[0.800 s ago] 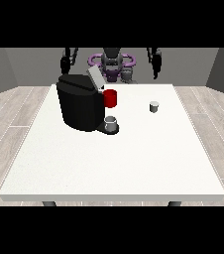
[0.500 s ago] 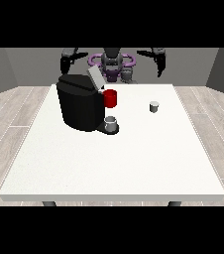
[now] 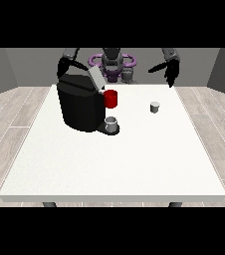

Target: Insert the coffee pod into the coffee machine and close the lid

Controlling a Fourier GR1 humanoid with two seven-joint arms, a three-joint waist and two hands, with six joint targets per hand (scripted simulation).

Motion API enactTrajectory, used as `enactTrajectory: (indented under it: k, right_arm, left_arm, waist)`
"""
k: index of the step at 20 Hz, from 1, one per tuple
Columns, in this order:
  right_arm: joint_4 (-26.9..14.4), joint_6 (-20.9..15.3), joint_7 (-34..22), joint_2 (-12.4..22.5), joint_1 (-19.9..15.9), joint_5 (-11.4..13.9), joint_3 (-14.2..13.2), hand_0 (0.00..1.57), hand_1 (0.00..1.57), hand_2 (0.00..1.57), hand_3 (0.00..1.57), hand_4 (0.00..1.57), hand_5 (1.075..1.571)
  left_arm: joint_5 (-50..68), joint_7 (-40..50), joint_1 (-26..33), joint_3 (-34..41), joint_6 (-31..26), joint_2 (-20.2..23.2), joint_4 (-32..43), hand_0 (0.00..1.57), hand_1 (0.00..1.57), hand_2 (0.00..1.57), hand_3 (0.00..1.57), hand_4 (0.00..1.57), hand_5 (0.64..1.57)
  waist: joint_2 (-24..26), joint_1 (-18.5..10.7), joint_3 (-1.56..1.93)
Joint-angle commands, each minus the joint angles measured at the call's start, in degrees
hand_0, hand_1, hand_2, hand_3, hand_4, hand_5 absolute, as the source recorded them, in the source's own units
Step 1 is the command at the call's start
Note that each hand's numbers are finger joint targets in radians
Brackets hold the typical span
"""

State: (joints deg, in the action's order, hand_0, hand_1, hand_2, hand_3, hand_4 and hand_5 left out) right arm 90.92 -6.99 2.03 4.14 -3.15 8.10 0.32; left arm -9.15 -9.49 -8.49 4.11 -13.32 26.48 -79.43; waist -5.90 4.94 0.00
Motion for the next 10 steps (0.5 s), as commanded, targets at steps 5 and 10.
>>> enactTrajectory:
  k: [5, 10]
  right_arm:
    - [0.89, -3.03, -1.48, -3.98, -4.77, 4.36, 5.40, 0.00, 0.00, 0.00, 0.00, 0.00, 1.571]
    - [-0.37, -2.35, -6.50, -1.80, -10.59, 3.08, 1.30, 0.00, 0.00, 0.00, 0.00, 0.00, 1.571]
  left_arm:
    - [-7.91, 1.56, -8.78, -1.06, -0.49, 4.35, 10.73, 0.00, 0.00, 0.00, 0.00, 0.00, 1.571]
    - [-10.84, -0.12, -14.18, -0.89, -0.01, 4.75, 17.79, 0.00, 0.00, 0.00, 0.00, 0.00, 1.571]
  waist:
    - [-5.99, 3.98, -0.02]
    - [-9.47, 4.43, -0.02]
